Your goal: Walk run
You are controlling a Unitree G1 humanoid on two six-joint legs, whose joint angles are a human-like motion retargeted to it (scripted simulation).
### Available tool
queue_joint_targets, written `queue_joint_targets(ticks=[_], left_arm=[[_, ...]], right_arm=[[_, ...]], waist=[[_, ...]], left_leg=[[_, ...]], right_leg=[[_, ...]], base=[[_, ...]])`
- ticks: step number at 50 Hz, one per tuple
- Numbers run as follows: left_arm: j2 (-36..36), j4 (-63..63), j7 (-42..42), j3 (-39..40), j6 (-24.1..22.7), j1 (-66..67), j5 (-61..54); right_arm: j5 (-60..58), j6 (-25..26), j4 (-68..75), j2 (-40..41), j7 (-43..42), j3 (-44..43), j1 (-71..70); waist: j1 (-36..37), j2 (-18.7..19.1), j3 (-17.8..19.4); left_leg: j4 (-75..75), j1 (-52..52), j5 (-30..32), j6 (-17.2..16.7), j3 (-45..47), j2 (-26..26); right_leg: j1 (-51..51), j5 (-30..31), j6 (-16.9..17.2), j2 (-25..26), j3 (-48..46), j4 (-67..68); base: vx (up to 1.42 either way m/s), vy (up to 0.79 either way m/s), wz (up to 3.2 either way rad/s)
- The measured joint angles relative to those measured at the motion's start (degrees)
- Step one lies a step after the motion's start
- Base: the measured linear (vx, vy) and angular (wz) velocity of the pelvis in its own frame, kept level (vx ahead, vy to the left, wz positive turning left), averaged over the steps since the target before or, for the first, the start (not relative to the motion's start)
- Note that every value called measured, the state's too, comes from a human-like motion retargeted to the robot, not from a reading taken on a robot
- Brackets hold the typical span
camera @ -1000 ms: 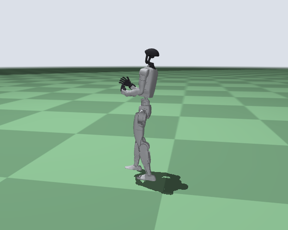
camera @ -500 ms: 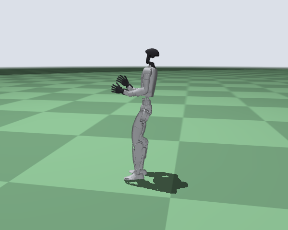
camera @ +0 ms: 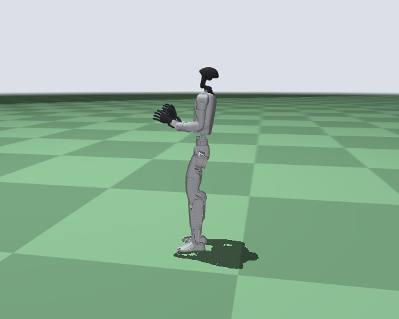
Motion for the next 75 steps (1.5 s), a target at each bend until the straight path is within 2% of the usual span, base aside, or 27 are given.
queue_joint_targets(ticks=[9,15,17,25,27,36,40,45,49,55,63,67,70,75], left_arm=[[-0.18,0.19,-2.61,-0.59,-2.55,-0.44,1.51],[-0.33,0.31,-7.73,0.57,-5.04,-0.53,-1.59],[-0.27,0.22,-9.7,0.75,-5.53,-0.41,-2.8],[0.56,1.03,-15.88,1.22,-6.86,-0.04,-6.67],[0.36,1.38,-16.98,1.34,-6.96,0.27,-7.63],[0.79,1.81,-19.42,2.11,-5.69,1.14,-5.54],[1.0,2.1,-19.64,2.58,-2.5,1.72,-6.26],[1.03,1.22,-16.5,2.91,1.47,2.72,-5.04],[0.2,1.03,-21.72,2.36,3.07,3.36,-8.16],[-0.42,2.22,-32.28,2.42,7.68,3.52,-12.7],[-0.93,3.48,-36.69,2.57,10.21,3.2,-16.23],[-0.12,4.59,-37.21,2.46,8.47,2.96,-15.97],[0.16,6.23,-33.37,2.01,5.51,2.91,-16.75],[0.51,9.08,-29.95,2.15,3.0,3.24,-16.56]], right_arm=[[1.89,-3.73,-1.11,-0.41,7.96,-1.65,0.5],[13.52,-12.19,-0.94,0.39,23.65,-5.84,1.66],[17.1,-13.16,-0.69,0.44,28.41,-6.76,1.89],[22.92,-10.02,0.76,0.36,49.68,-7.78,1.08],[24.14,-8.81,1.15,0.59,52.31,-7.71,0.99],[22.35,-9.45,3.08,1.11,46.93,-7.39,1.52],[17.79,-11.56,1.82,-0.13,39.2,-7.06,2.89],[8.29,-11.14,0.34,-0.54,29.34,-6.46,4.47],[4.37,-10.5,0.15,-0.45,26.35,-5.4,5.11],[0.3,-10.29,-0.1,0.14,25.24,-4.58,4.73],[-3.0,-9.82,0.26,-0.09,25.74,-4.14,3.83],[-3.14,-10.64,0.97,-0.7,28.85,-4.76,3.67],[-0.92,-12.23,2.72,-0.47,31.29,-5.61,3.93],[2.39,-11.19,11.34,0.3,35.07,-11.55,4.44]], waist=[[-0.21,-0.01,0.11],[0.15,0.0,0.06],[0.24,-0.05,0.0],[0.22,-0.21,-0.18],[0.0,-0.3,-0.24],[-0.04,-0.88,-0.6],[0.24,-1.21,-0.66],[0.44,-1.37,-0.65],[0.7,-1.53,-0.7],[0.27,-1.66,-0.75],[-0.01,-1.9,0.22],[-0.31,-1.79,1.15],[-0.74,-1.47,2.12],[-0.76,-1.04,2.9]], left_leg=[[-0.6,0.58,-0.43,-0.15,0.42,-0.01],[-0.42,0.51,-0.79,-0.13,0.32,-0.05],[-0.45,0.64,-0.88,-0.16,0.28,-0.09],[-0.22,0.91,-1.59,-0.13,0.46,-0.09],[-0.14,0.94,-1.78,-0.08,0.45,-0.1],[-0.02,1.35,-2.57,0.39,0.34,-0.42],[-0.05,1.55,-2.89,0.75,0.2,-0.62],[-0.26,1.84,-3.46,1.1,0.37,-0.86],[-0.5,2.07,-3.95,1.45,0.57,-1.06],[-1.02,2.29,-4.7,2.04,1.09,-1.29],[-1.86,2.51,-5.77,2.64,2.02,-1.37],[-2.02,2.26,-6.47,2.87,2.49,-1.19],[-2.17,2.17,-6.94,2.79,3.62,-0.66],[-2.33,1.92,-7.66,2.73,5.57,-0.09]], right_leg=[[-0.1,-0.68,-0.06,0.26,0.37,0.28],[-0.08,-0.8,0.49,0.11,0.47,0.28],[-0.02,-0.82,0.73,0.04,0.53,0.34],[0.04,-0.92,1.59,-0.29,0.5,0.72],[0.15,-0.93,1.86,-0.4,0.25,0.7],[0.51,-0.9,3.05,-0.87,-0.08,0.92],[0.59,-0.97,3.42,-1.04,0.05,1.18],[0.57,-1.02,3.88,-1.26,0.32,1.37],[0.5,-0.95,4.24,-1.45,0.57,1.37],[-0.02,-0.8,4.72,-1.73,1.06,1.6],[-1.65,-1.1,5.12,-2.09,2.31,3.29],[-3.42,-1.5,5.81,-2.57,3.32,5.73],[-5.23,-1.28,7.07,-3.16,3.95,8.8],[-9.01,2.07,11.14,-4.29,4.99,15.63]], base=[[0.0,0.0,0.0],[0.0,0.0,0.0],[0.0,0.0,0.0],[0.0,0.0,0.0],[0.0,0.0,0.0],[0.0,0.0,0.0],[0.02,0.03,-0.02],[0.03,0.05,-0.07],[0.04,0.08,-0.14],[0.03,0.03,-0.11],[0.0,0.04,-0.22],[-0.03,0.05,-0.22],[-0.06,0.06,-0.23],[-0.01,0.06,-0.33]])
